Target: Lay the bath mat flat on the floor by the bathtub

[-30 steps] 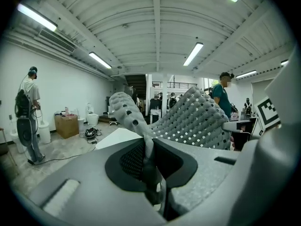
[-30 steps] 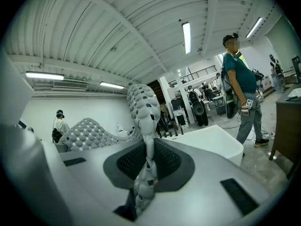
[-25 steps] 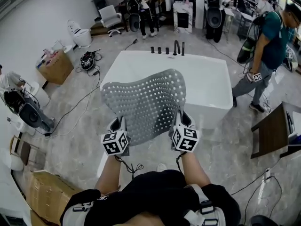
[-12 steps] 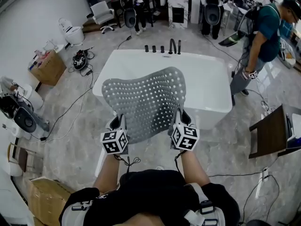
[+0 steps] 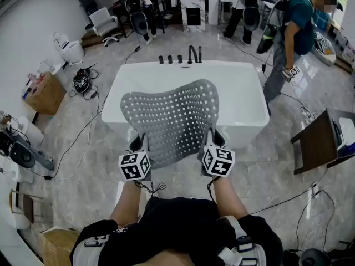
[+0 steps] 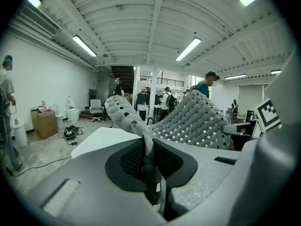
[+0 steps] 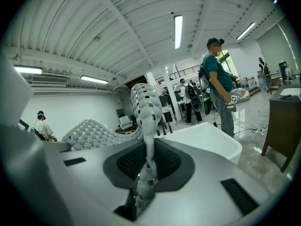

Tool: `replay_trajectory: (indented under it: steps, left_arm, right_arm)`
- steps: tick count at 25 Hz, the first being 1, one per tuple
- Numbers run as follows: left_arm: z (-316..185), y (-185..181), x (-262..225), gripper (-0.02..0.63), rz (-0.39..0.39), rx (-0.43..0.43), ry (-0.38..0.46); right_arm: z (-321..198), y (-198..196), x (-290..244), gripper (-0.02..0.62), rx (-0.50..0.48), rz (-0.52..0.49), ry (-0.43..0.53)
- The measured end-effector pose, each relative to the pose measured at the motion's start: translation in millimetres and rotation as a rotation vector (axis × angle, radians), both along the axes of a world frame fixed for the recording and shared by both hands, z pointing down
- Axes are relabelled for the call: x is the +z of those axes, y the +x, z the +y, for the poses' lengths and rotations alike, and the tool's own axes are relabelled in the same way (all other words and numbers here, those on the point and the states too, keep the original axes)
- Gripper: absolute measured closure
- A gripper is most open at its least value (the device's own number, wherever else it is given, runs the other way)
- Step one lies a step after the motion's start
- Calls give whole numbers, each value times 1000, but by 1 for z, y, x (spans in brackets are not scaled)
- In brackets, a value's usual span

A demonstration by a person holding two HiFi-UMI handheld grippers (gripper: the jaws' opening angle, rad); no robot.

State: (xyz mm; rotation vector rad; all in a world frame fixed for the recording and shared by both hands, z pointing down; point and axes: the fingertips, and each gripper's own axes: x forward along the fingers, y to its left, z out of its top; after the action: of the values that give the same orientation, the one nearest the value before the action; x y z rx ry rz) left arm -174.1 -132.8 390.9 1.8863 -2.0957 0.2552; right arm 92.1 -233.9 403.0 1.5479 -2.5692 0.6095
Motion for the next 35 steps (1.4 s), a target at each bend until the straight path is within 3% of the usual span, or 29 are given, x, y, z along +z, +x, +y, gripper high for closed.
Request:
replay_trajectory:
  steps: [10, 20, 28, 35]
  left_arm:
    - [-27, -39, 6, 563, -3, 181, -14]
    - [-26, -75, 30, 563, 34, 259, -64]
    - [-24, -81, 78, 563, 65, 293, -174]
    - [-8, -59, 139, 563, 105, 308, -314]
  right_arm:
    - [16, -25, 8, 561, 176, -4, -25]
    - [34, -51, 28, 561, 253, 29, -82]
    - [43, -55, 70, 561, 268, 98, -186]
    - [62, -35, 129, 561, 268, 148, -320]
